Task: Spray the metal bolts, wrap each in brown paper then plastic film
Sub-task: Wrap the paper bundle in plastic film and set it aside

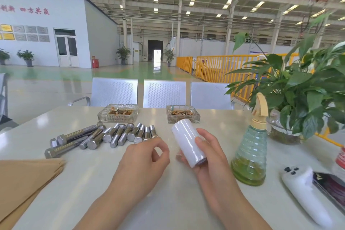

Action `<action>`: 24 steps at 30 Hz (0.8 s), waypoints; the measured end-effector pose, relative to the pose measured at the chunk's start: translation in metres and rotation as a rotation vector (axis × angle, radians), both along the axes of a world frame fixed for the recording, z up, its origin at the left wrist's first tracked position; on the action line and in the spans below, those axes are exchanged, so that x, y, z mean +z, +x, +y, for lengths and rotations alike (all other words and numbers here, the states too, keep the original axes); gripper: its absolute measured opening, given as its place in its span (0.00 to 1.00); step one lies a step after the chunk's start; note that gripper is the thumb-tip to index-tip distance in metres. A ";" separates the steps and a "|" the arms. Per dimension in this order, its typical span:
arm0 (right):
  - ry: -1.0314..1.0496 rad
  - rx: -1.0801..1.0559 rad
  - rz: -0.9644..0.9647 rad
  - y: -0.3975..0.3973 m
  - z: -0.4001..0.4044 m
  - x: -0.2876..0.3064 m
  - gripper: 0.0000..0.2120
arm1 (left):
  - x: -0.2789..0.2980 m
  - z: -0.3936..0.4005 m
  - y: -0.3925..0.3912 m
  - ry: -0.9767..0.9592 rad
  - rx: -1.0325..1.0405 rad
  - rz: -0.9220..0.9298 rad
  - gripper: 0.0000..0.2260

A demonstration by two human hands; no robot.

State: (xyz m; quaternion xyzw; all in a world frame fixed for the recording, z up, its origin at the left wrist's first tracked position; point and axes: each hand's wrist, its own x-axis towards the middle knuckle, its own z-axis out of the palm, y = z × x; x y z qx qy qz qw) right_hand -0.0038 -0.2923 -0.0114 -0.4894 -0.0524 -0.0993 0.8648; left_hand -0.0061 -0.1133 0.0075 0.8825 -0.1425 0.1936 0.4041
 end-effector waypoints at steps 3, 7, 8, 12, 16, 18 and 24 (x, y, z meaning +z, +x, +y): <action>-0.157 -0.071 -0.120 -0.005 0.003 0.002 0.15 | 0.005 -0.011 -0.008 -0.201 -0.181 0.093 0.19; -0.380 -0.150 -0.268 -0.014 0.008 0.004 0.16 | 0.007 -0.016 -0.011 -0.317 -0.251 0.223 0.20; -0.427 -0.184 -0.296 -0.015 0.010 0.005 0.16 | 0.008 -0.016 -0.010 -0.350 -0.266 0.268 0.18; -0.513 -0.255 -0.341 -0.017 0.011 0.004 0.19 | 0.011 -0.011 -0.008 -0.464 -0.362 0.407 0.10; -0.575 -0.313 -0.369 -0.019 0.011 0.005 0.18 | 0.012 -0.010 -0.008 -0.476 -0.390 0.451 0.08; -0.565 -0.303 -0.366 -0.018 0.011 0.005 0.18 | 0.012 -0.010 -0.007 -0.475 -0.397 0.461 0.07; -0.248 -0.050 -0.187 -0.016 0.009 0.006 0.15 | 0.012 -0.010 -0.007 -0.471 -0.385 0.444 0.06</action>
